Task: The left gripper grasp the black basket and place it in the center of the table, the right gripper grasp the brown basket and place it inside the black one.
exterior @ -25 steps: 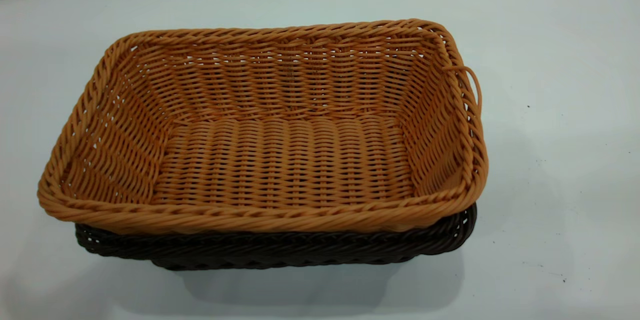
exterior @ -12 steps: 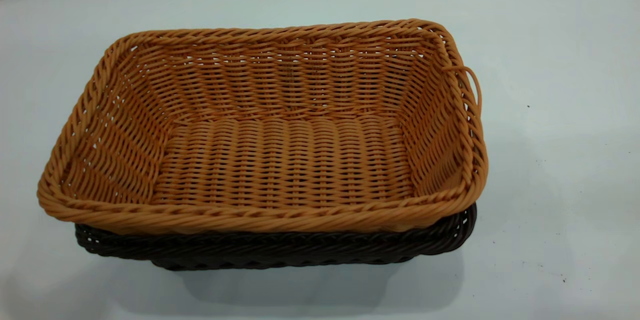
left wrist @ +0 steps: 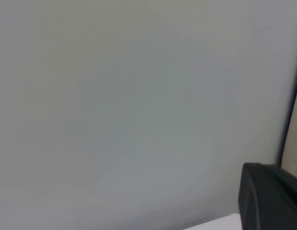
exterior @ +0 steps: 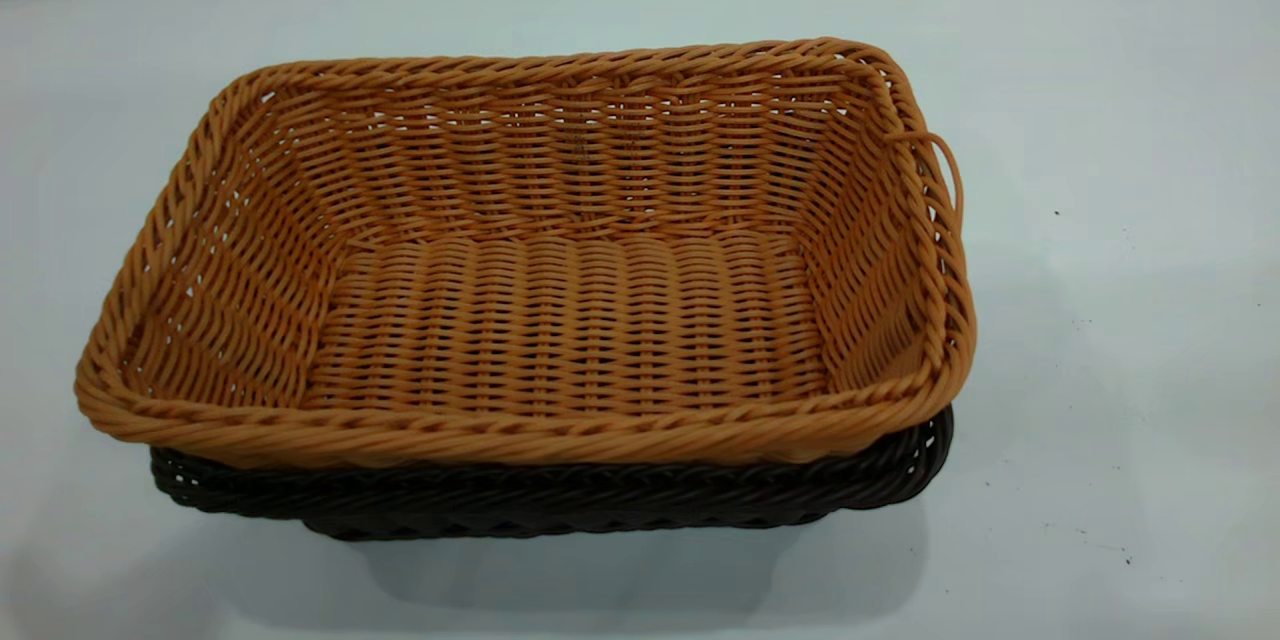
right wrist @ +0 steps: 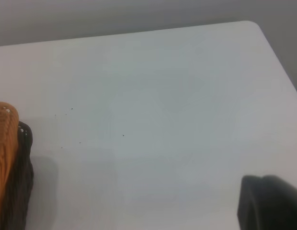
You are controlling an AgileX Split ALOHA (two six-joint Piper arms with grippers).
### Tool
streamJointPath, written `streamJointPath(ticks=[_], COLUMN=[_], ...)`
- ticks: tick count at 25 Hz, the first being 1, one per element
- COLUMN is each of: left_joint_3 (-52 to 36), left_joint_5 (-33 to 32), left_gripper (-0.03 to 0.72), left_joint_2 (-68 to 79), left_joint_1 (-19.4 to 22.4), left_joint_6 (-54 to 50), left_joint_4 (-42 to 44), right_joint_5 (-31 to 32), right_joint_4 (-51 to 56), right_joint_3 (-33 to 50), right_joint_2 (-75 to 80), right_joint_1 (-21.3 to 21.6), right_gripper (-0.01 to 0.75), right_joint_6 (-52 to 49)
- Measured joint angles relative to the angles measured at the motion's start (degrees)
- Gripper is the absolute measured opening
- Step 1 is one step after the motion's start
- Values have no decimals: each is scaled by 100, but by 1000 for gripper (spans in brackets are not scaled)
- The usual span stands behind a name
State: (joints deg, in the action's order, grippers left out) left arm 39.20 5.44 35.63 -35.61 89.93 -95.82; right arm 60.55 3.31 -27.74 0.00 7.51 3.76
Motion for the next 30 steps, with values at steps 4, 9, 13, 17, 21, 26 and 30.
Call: streamJointPath(ticks=[4,9,13,17,21,26,30], left_joint_3=[0,0,0,0,0,0,0], left_joint_5=[-35,-90,-668,-1924,-3453,-5216,-6484], left_gripper=[-1,-1,-1,-1,-1,-1,-1], left_joint_2=[-72,-262,-449,-634,-629,-629,-664], left_joint_1=[0,0,5,5,5,5,5], left_joint_6=[0,0,-104,-926,-2468,-4797,-6070], left_joint_4=[311,1184,2554,4414,6134,7571,8101], right_joint_5=[0,0,0,0,0,0,0], right_joint_4=[0,22,29,48,48,48,48], right_joint_3=[0,0,0,0,0,0,0], right_joint_2=[0,0,0,0,0,0,0], right_joint_1=[0,0,0,0,0,0,0], right_gripper=[3,3,3,3,3,3,3], right_joint_6=[0,0,6,6,6,6,6])
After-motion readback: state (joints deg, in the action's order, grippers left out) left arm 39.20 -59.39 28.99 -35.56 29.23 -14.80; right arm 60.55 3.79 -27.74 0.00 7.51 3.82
